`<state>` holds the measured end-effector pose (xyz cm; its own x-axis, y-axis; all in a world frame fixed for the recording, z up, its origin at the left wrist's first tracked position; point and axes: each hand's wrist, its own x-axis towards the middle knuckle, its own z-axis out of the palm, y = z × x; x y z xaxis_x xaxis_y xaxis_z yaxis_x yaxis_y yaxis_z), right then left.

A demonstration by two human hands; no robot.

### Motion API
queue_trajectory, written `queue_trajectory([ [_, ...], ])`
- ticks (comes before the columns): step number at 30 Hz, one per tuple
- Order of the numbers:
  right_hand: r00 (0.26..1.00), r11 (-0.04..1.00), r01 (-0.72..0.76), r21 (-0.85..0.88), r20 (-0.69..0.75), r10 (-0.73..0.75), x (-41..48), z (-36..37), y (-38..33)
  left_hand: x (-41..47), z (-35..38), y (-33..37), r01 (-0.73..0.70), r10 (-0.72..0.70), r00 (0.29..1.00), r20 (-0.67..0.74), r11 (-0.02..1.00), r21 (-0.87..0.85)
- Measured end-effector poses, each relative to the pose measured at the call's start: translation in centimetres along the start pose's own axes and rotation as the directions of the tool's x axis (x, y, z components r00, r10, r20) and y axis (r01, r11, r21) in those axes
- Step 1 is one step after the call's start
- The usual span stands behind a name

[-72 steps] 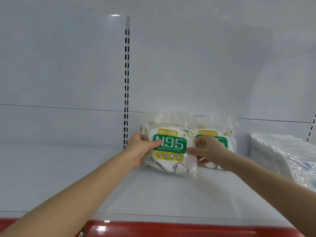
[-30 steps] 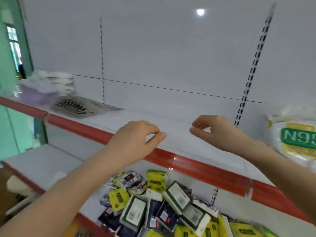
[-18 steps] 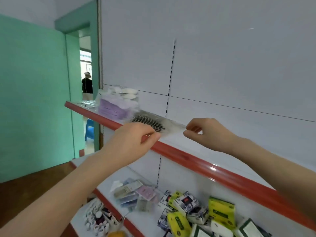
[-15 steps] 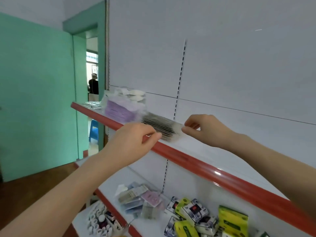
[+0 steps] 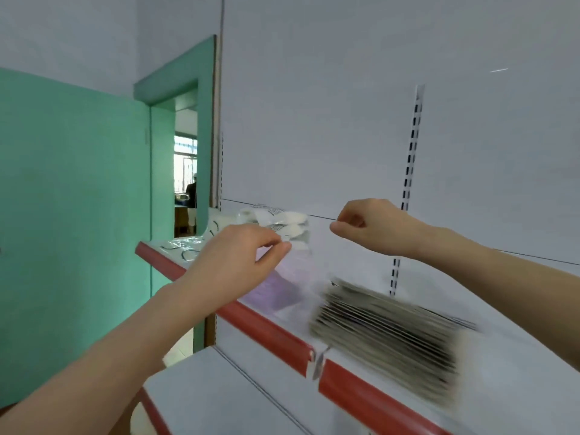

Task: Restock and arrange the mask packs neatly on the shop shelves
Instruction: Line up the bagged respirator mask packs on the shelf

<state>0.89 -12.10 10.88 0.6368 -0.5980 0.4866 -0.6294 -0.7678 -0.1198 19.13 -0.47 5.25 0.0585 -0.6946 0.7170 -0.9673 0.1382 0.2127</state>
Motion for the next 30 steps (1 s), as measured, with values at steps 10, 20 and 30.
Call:
queue_trajectory([
  [10,0.994,0.994,-0.105,-0.029,0.026,0.106,12.5,6.4,-1.2,9.1,3.6,-14.4,-0.029,0.029,0.999,-0.042,1.0,-0.011],
  [20,0.857,0.858,-0.514,0.003,-0.045,0.514,20.8,12.0,-2.2,20.8,9.9,-26.8,-0.013,0.026,0.998,0.066,0.983,-0.184],
  [30,0.603,0.572,-0.791,0.219,0.113,0.79,23.9,16.2,-2.4,24.7,15.8,-30.7,0.532,-0.038,0.724,0.689,0.667,-0.521],
])
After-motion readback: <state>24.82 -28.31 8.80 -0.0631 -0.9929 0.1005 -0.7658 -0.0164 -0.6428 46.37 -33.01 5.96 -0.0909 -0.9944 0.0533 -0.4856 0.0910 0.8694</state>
